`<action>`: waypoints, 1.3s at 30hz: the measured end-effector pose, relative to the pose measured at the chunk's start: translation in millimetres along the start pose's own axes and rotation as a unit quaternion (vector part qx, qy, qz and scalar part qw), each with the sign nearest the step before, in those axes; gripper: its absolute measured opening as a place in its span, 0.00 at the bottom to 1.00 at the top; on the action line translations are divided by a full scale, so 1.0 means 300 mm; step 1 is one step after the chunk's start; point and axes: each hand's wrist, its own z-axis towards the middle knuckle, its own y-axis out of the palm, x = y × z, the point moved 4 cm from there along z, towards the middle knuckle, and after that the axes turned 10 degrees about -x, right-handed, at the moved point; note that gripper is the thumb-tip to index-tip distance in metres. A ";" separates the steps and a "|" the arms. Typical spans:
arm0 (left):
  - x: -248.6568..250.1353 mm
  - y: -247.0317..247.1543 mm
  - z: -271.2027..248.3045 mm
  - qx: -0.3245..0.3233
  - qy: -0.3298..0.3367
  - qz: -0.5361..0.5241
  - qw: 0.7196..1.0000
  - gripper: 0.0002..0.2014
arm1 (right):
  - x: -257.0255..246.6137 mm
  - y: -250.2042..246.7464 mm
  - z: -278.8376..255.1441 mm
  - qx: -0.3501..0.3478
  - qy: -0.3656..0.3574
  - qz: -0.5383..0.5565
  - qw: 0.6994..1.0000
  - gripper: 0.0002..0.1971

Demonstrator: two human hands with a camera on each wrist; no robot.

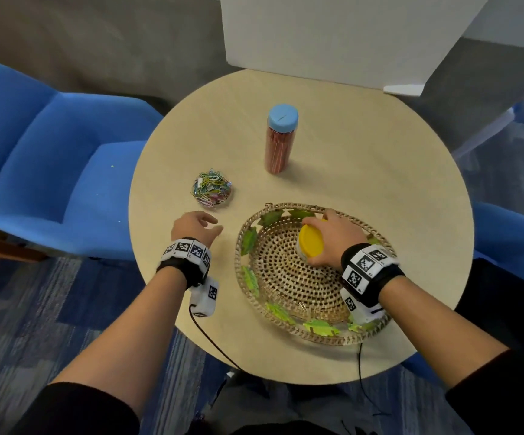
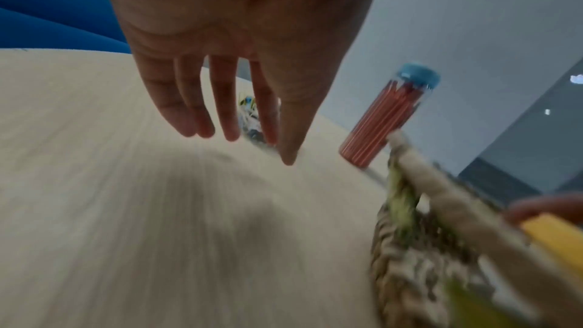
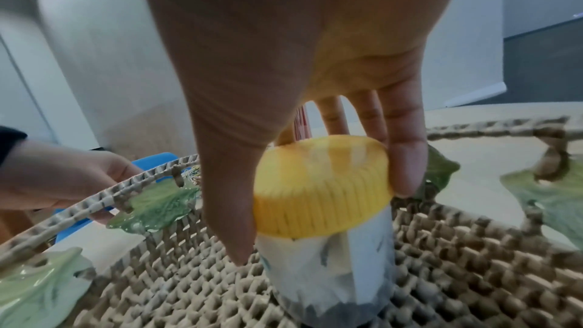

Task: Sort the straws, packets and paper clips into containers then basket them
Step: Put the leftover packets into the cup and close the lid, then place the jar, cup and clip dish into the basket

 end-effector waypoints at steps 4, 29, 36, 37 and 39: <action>-0.060 0.064 0.016 -0.023 0.003 0.129 0.991 0.26 | -0.017 -0.008 0.014 -0.031 0.013 -0.016 0.999 0.49; -0.021 0.052 0.060 -0.082 -0.014 0.238 0.968 0.30 | -0.128 -0.612 0.242 0.227 -0.090 0.186 0.952 0.19; -0.028 0.041 0.046 -0.080 0.000 0.243 0.967 0.31 | -0.110 -0.680 -0.103 0.116 -0.205 0.145 0.961 0.22; -0.028 0.039 0.043 -0.084 0.003 0.249 0.965 0.32 | -0.122 -0.652 -0.129 0.089 -0.216 0.137 0.963 0.22; -0.027 0.029 0.047 -0.091 0.011 0.256 0.962 0.33 | -0.148 -0.575 -0.152 0.058 -0.225 0.117 0.965 0.23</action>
